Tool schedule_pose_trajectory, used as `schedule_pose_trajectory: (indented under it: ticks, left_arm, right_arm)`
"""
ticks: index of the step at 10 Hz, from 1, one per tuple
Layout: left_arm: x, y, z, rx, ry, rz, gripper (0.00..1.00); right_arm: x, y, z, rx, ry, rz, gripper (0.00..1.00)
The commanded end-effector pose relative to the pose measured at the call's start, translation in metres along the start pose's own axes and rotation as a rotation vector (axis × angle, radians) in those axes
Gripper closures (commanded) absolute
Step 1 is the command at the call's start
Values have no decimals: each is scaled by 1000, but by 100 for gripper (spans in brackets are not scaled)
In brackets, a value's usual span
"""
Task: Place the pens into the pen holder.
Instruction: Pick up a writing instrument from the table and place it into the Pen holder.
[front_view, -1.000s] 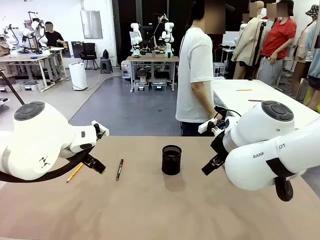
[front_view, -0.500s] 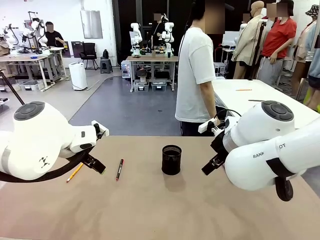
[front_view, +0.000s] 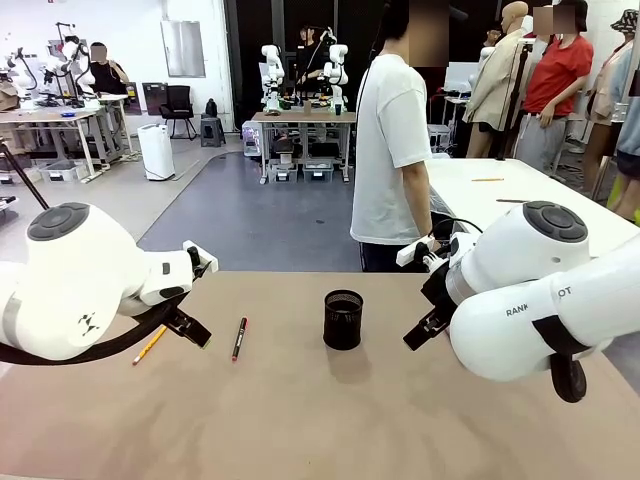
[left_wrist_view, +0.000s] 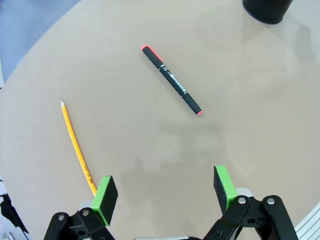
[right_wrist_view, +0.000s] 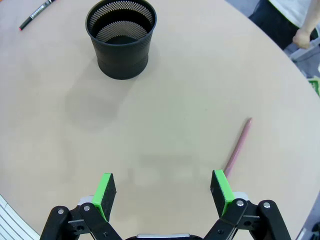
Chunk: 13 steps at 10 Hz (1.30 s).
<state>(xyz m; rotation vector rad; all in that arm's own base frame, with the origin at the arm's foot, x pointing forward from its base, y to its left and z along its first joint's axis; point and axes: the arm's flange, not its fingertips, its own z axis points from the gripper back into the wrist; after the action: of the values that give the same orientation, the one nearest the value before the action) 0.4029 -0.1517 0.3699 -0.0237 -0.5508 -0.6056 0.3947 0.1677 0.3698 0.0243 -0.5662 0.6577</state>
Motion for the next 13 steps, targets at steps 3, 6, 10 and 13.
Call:
schedule_pose_trajectory:
  ticks: [3, 6, 10, 13]
  left_arm:
    - [0, 0, 0, 0, 0, 0, 0]
    - [0, 0, 0, 0, 0, 0, 0]
    - [17, 3, 20, -194, 80, -34, 0]
    - [37, 18, 39, -341, 45, -13, 0]
  right_arm:
    - [0, 0, 1, 0, -1, -1, 0]
    - [0, 0, 1, 0, -1, -1, 0]
    - [-6, 10, 19, -84, 111, 100, 0]
    - [-4, 31, 38, -193, 231, 124, 0]
